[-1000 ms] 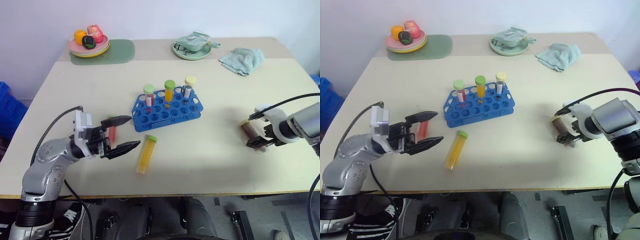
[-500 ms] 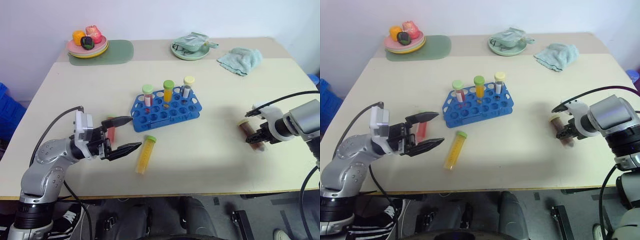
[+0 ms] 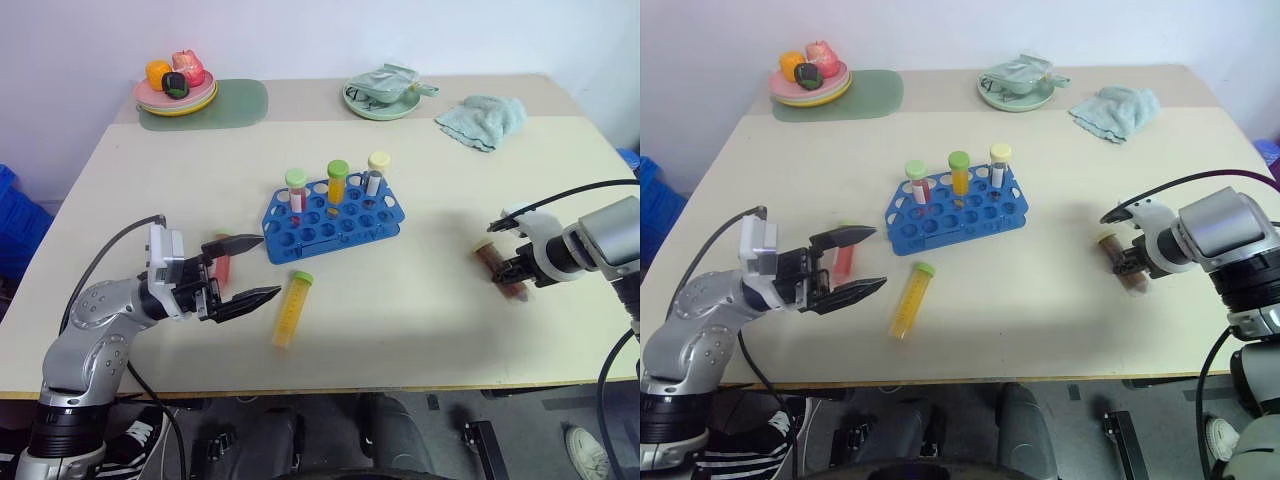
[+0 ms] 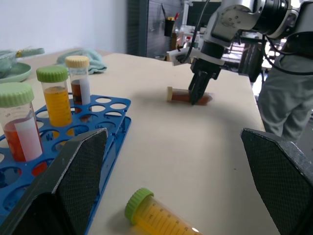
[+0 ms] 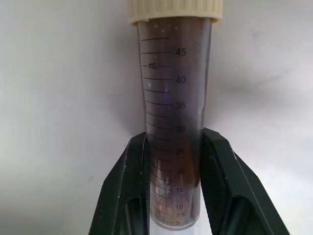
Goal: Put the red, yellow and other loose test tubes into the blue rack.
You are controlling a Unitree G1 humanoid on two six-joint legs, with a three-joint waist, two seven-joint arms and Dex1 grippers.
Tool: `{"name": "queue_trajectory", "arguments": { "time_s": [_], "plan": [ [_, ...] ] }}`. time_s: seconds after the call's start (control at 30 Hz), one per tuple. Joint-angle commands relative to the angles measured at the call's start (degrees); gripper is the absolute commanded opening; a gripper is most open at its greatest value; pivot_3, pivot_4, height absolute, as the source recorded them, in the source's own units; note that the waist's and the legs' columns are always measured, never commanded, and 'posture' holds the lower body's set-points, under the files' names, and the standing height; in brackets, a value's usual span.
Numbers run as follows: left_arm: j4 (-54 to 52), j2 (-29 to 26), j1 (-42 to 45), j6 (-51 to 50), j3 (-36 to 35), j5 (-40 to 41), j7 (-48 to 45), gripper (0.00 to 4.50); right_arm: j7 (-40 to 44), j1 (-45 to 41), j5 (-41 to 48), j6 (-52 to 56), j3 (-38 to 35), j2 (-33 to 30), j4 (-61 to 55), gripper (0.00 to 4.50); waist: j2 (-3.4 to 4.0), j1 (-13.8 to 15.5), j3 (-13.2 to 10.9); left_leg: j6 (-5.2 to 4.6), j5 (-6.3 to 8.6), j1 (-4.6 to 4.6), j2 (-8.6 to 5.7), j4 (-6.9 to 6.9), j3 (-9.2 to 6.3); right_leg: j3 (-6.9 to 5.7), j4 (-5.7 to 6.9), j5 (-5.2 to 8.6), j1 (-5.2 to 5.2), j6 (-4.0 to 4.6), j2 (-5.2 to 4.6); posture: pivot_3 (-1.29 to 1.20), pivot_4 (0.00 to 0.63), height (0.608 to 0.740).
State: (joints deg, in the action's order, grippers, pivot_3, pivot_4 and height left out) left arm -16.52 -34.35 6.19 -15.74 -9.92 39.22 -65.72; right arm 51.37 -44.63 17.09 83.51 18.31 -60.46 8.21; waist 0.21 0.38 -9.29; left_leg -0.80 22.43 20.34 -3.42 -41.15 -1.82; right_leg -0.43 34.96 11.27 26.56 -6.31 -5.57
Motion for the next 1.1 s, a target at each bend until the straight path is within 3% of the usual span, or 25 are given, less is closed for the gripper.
{"name": "queue_trajectory", "arguments": {
  "time_s": [0.03, 0.23, 0.3, 0.43, 0.53, 0.67, 0.77, 0.9, 1.1],
  "plan": [
    [-0.2, -0.7, 0.2, 1.2, -1.1, 0.3, -0.5, 4.5, 3.4, 4.1, 4.8, -5.0, -9.3, -2.6, -8.0, 0.77, 0.0, 0.4, 0.0, 0.0, 0.0, 0.02, 0.0, 0.0, -0.02, -0.01, -0.01, 0.0, 0.0, 0.0, 0.0, 0.0, 0.15, 0.74],
    [2.9, -1.3, 1.7, 2.4, -1.7, 0.2, -2.0, 4.5, 4.8, 17.9, 13.5, -14.2, -31.9, 1.6, -20.3, 0.77, -0.02, 0.4, 0.0, -0.01, 0.0, 0.01, 0.0, 0.01, -0.08, -0.06, -0.05, 0.0, -0.07, -0.01, 0.01, 0.0, 0.15, 0.74],
    [4.1, -1.5, 3.0, 2.6, -1.6, 0.1, -2.3, 4.5, 2.3, 21.2, 16.5, -18.9, -40.7, 8.1, -24.7, 0.77, -0.08, 0.4, 0.0, -0.01, 0.0, -0.02, 0.0, -0.01, -0.05, -0.06, -0.01, 0.0, -0.08, -0.01, 0.01, 0.0, 0.15, 0.74],
    [6.9, -1.9, 5.9, 2.9, -1.5, -0.1, -3.4, 4.5, -7.2, 22.7, 18.1, -26.4, -47.8, 19.9, -31.7, 0.77, -0.03, 0.2, 0.0, 0.0, 0.0, -0.09, 0.0, -0.01, -0.02, -0.02, 0.08, -0.01, -0.09, -0.01, 0.03, 0.0, 0.15, 0.74],
    [9.5, -2.3, 7.8, 3.3, -1.7, -0.3, -4.4, 4.5, -15.8, 22.4, 15.5, -35.2, -46.8, 29.0, -34.6, 0.77, -0.04, 0.2, 0.0, 0.01, -0.01, -0.1, 0.0, 0.0, -0.05, -0.03, 0.1, -0.01, -0.07, -0.01, 0.03, 0.0, 0.15, 0.74],
    [9.7, -2.3, 9.2, 1.8, -1.8, 0.2, -3.5, 4.5, -24.6, 25.8, 6.7, -53.4, -40.2, 41.0, -35.7, 0.77, -0.02, 0.0, 0.0, 0.04, -0.02, -0.09, -0.04, 0.02, -0.02, -0.02, 0.13, -0.01, -0.02, -0.01, 0.03, 0.0, 0.15, 0.74],
    [9.7, -2.7, 9.0, 1.6, -1.6, -0.4, -3.5, 4.5, -26.7, 28.8, 0.0, -65.6, -34.0, 45.4, -33.3, 0.77, 0.0, -0.2, 0.0, 0.04, -0.02, -0.1, -0.05, 0.08, -0.03, -0.04, 0.14, -0.01, -0.02, -0.01, 0.04, 0.0, 0.15, 0.74],
    [8.5, -3.1, 9.1, 1.3, -0.9, -1.9, -1.9, 4.5, -31.6, 28.5, -2.8, -72.1, -28.0, 52.6, -29.3, 0.77, 0.01, -1.3, 0.0, 0.07, -0.04, -0.17, -0.06, 0.08, -0.03, -0.04, 0.15, 0.0, -0.06, -0.01, 0.05, 0.0, 0.15, 0.74],
    [8.1, -2.9, 9.8, 3.3, -1.6, -3.4, -0.3, 4.5, -32.5, 28.5, -7.1, -81.3, -21.3, 56.0, -22.3, 0.77, 0.04, -1.6, 0.0, 0.1, -0.06, -0.24, -0.02, 0.19, -0.03, -0.04, 0.15, 0.0, -0.05, 0.01, 0.1, 0.0, 0.15, 0.74]
  ]
}}
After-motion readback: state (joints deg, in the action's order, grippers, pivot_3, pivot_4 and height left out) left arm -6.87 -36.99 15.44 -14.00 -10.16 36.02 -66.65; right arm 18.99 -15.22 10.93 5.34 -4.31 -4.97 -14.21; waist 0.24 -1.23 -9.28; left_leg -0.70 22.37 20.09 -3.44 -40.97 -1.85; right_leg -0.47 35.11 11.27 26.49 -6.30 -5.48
